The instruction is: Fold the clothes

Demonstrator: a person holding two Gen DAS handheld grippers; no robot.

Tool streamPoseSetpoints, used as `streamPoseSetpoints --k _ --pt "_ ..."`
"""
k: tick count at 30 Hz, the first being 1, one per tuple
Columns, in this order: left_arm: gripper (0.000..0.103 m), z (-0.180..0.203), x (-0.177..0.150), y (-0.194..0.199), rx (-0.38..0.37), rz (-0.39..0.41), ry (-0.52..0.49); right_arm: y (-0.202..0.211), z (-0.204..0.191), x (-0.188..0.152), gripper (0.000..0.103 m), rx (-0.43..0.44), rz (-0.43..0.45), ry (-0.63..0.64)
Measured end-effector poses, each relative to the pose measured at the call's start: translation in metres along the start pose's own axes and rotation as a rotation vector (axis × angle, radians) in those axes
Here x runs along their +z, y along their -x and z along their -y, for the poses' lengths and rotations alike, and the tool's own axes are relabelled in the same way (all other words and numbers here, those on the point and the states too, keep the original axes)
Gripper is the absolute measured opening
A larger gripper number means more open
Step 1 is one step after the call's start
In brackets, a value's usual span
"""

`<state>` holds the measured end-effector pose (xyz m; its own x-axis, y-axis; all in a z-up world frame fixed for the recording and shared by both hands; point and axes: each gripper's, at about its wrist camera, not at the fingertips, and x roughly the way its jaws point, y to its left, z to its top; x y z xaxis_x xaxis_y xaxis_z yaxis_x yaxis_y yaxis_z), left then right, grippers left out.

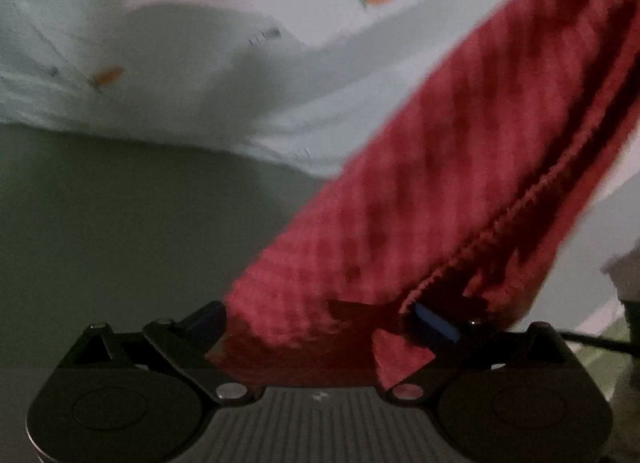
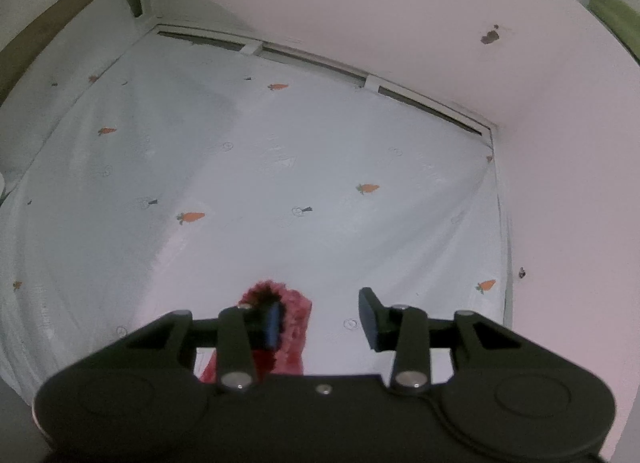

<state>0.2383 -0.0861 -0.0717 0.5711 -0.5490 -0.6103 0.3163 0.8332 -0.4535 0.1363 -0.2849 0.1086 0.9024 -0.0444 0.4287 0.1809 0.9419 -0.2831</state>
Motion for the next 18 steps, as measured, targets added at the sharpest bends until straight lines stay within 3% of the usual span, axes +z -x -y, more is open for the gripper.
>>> streamPoseSetpoints --k 3,9,13,18 --pt "0.099 0.011 -0.006 -0.003 -0.066 -0.014 -0.04 0.003 0.006 -0.003 0.041 -0.007 -0.004 0.011" --pt "0.099 0.022 -0.003 -0.016 0.02 -0.007 -0.043 0.013 0.015 -0.005 0.041 -0.02 -0.007 0.006" --pt "0.099 0.027 -0.005 -0.015 0.195 0.012 -0.078 0.018 0.017 -0.004 0.042 -0.088 0.01 0.074" --pt "0.099 0.036 0.007 0.022 0.494 0.234 -0.195 0.024 0.028 -0.004 0.045 -0.157 0.007 0.119"
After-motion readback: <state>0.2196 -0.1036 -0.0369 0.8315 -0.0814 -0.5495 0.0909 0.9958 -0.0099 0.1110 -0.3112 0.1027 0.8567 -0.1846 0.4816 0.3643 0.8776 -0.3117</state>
